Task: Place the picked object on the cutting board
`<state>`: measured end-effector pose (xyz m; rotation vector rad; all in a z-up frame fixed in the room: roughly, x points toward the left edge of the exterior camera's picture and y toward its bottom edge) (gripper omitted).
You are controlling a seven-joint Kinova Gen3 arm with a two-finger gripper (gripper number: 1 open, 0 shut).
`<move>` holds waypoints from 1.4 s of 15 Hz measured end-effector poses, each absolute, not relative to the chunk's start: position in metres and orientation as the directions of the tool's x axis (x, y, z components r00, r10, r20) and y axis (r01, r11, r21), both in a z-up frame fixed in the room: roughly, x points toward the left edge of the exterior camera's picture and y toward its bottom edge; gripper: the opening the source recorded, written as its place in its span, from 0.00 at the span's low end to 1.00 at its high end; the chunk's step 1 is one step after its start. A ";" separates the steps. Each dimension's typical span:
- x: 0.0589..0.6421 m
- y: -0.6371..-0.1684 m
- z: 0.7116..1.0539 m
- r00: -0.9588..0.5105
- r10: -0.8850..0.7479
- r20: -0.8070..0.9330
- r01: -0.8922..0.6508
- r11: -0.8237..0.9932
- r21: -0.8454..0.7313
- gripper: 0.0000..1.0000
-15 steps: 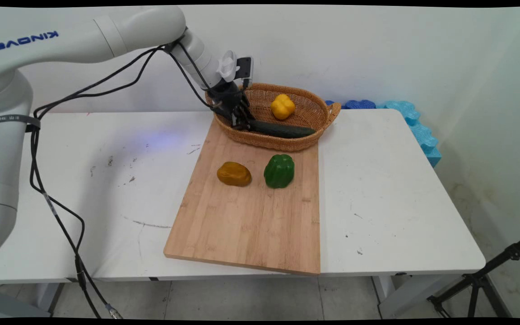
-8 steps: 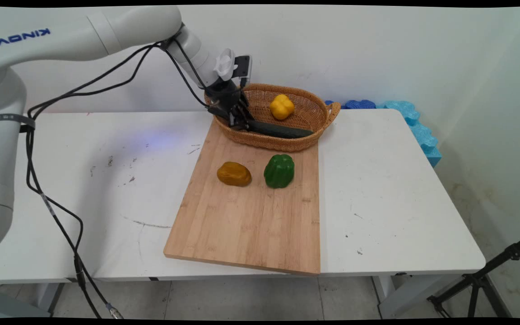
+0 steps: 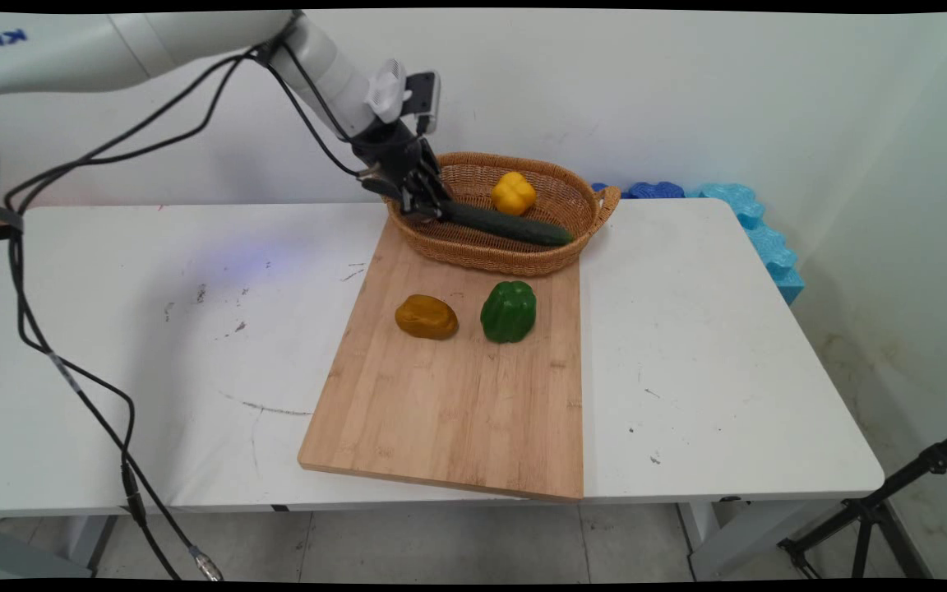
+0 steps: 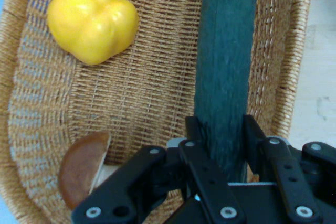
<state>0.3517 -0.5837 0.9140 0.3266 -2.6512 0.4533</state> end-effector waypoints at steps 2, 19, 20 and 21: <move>0.359 -0.575 0.928 -0.876 -0.160 0.454 -0.307 0.913 -0.270 0.00; 0.397 -0.451 1.015 -0.826 -0.233 0.513 -0.378 0.905 -0.197 0.00; 0.397 -0.442 1.016 -0.819 -0.245 0.518 -0.384 0.906 -0.178 0.00; 0.397 -0.431 1.017 -0.809 -0.266 0.525 -0.395 0.906 -0.150 0.00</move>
